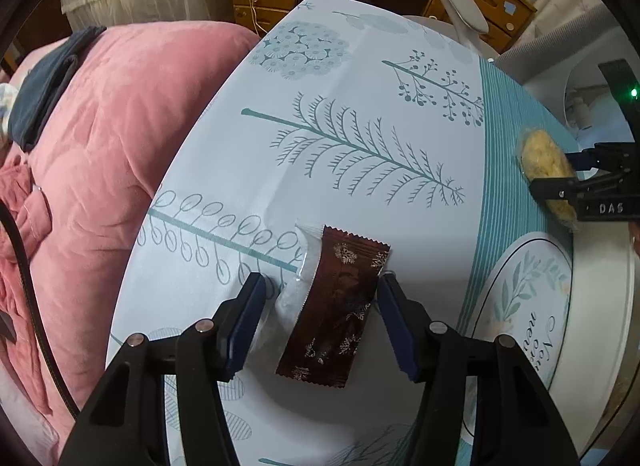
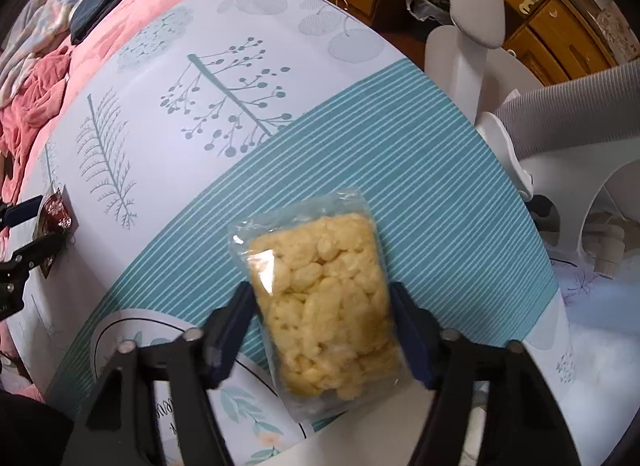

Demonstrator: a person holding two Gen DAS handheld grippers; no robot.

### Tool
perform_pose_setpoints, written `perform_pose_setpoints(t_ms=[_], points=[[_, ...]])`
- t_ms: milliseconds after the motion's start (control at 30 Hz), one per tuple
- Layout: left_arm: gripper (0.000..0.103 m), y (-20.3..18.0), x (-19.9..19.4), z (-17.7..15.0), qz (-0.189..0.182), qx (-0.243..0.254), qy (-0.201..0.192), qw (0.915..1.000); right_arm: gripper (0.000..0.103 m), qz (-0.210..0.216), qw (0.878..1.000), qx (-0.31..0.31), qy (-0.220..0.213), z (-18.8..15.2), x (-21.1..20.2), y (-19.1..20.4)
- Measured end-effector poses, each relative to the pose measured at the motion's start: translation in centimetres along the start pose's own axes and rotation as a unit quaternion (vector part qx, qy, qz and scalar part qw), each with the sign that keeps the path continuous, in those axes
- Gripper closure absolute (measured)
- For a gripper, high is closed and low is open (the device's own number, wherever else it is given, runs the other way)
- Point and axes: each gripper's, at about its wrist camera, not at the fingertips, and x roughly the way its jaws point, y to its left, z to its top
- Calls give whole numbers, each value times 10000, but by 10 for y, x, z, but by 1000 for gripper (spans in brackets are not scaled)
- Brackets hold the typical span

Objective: Organize snacks
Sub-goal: 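Grasp the red-brown packet with the left tool while the right tool grasps the clear cracker bag, then carry both snacks over the white tray and open both tools to drop them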

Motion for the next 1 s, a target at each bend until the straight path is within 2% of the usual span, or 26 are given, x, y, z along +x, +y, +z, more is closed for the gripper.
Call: perform_pose_setpoints(t_ms=[33, 100, 200, 400, 667, 800, 900, 1000], points=[[56, -1, 0, 0, 93, 34, -28, 9999, 40, 45, 10000, 40, -12, 1, 0, -2], [58, -2, -2, -2, 102, 68, -65, 9999, 41, 68, 9999, 105, -23, 1, 1, -4], [67, 1, -4, -3, 9, 50, -108, 9999, 41, 3, 9999, 139, 7, 2, 1, -2], [71, 10, -8, -12, -131, -45, 47, 9999, 42, 127, 9988, 477, 31, 9, -4, 1], [71, 26, -33, -42, -128, -11, 131, 9998, 42, 425, 9937, 1009, -259, -3, -41, 34], [71, 34, -49, -54, -174, -26, 246, 9995, 42, 531, 9857, 1580, -262, -23, -59, 55], [71, 40, -64, -62, -303, 49, 261, 9992, 42, 860, 9723, 2152, -294, -49, -73, 71], [71, 43, -83, -68, -450, 201, 195, 9986, 42, 1015, 9605, 2572, -327, -77, -85, 92]])
